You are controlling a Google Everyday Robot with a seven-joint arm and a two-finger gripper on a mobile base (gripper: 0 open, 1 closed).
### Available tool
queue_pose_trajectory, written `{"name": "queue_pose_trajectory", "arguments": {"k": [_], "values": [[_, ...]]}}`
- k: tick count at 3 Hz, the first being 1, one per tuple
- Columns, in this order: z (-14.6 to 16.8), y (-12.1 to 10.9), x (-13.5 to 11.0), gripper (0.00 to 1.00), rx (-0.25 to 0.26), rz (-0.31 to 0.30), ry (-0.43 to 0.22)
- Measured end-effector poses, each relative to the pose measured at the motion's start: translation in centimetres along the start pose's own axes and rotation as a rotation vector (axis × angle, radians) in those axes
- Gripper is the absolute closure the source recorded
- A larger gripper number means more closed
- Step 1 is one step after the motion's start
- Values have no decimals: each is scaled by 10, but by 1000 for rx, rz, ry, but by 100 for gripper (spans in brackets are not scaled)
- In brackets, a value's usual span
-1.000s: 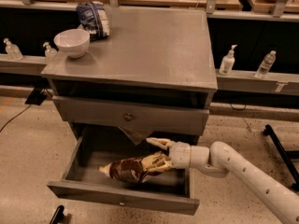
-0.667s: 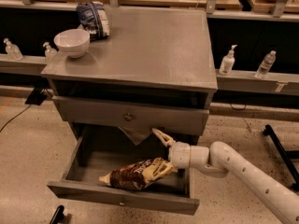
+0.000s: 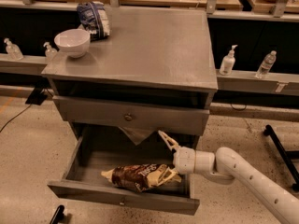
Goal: Place brown chip bag into middle drawer
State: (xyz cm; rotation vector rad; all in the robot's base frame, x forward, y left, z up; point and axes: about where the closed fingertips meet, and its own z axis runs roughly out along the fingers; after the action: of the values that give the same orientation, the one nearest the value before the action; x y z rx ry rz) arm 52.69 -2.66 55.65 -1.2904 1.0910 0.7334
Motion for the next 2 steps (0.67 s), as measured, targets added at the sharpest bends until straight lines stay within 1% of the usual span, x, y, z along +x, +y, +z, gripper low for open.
{"name": "queue_pose_trajectory", "arguments": {"k": [1,2], "values": [[-21,14,-4,18,15,-14,6],[-39,31,-8,30,2,1,17]]}}
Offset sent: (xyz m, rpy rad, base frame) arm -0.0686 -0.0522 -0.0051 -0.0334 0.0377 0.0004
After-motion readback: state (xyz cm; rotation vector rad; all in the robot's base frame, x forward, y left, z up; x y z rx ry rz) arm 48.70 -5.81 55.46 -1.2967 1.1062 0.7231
